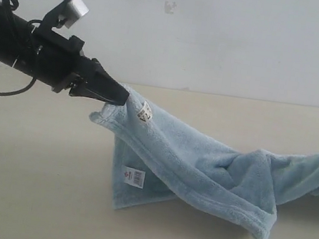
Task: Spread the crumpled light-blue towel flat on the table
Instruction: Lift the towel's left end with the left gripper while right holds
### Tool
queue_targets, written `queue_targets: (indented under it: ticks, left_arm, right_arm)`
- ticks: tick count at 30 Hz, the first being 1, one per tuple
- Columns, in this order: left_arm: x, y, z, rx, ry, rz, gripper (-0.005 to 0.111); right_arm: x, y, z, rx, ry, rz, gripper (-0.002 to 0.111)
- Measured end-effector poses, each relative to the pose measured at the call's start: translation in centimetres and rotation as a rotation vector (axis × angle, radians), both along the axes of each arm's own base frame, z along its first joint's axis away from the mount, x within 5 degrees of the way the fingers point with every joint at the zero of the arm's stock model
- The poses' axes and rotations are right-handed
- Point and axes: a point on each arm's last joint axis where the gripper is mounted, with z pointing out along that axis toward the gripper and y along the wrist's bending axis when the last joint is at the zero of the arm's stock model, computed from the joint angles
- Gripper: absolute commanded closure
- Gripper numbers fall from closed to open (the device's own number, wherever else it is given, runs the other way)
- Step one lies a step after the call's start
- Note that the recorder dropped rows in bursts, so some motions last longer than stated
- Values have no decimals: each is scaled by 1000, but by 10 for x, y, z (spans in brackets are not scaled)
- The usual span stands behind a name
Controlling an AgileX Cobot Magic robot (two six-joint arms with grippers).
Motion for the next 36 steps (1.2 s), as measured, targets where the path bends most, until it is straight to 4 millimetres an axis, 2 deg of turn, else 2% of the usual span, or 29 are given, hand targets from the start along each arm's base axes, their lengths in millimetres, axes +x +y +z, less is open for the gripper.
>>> queue_targets:
  ticks: [4,9,11,14,17,21,24,31,36]
  left_arm:
    - [-4,8,15,-2,-46,25,103]
    - [-9,34,36,72,-117,149,103]
    - [-10,45,34,134,-134,208,103]
    - [-13,56,23,225,-145,261,103]
    - [-15,63,5,296,-130,318,103]
    - [-19,69,-12,353,-119,365,103]
    - [-20,70,-15,358,-112,369,103]
    - [-17,67,-13,285,-87,422,103]
    - [-9,67,-30,293,-43,441,103]
  right_arm:
    - [-13,22,41,-44,-142,107,108]
    - [-37,39,83,-128,-310,236,108]
    - [-43,40,92,-161,-354,257,108]
    - [-42,38,94,-213,-368,272,108]
    - [-36,35,76,-241,-325,280,108]
    - [-26,33,27,-220,-171,277,108]
    - [-20,32,1,-184,-86,249,108]
    - [-9,30,-26,-101,-17,122,108]
    - [-3,21,-38,-16,48,-16,108]
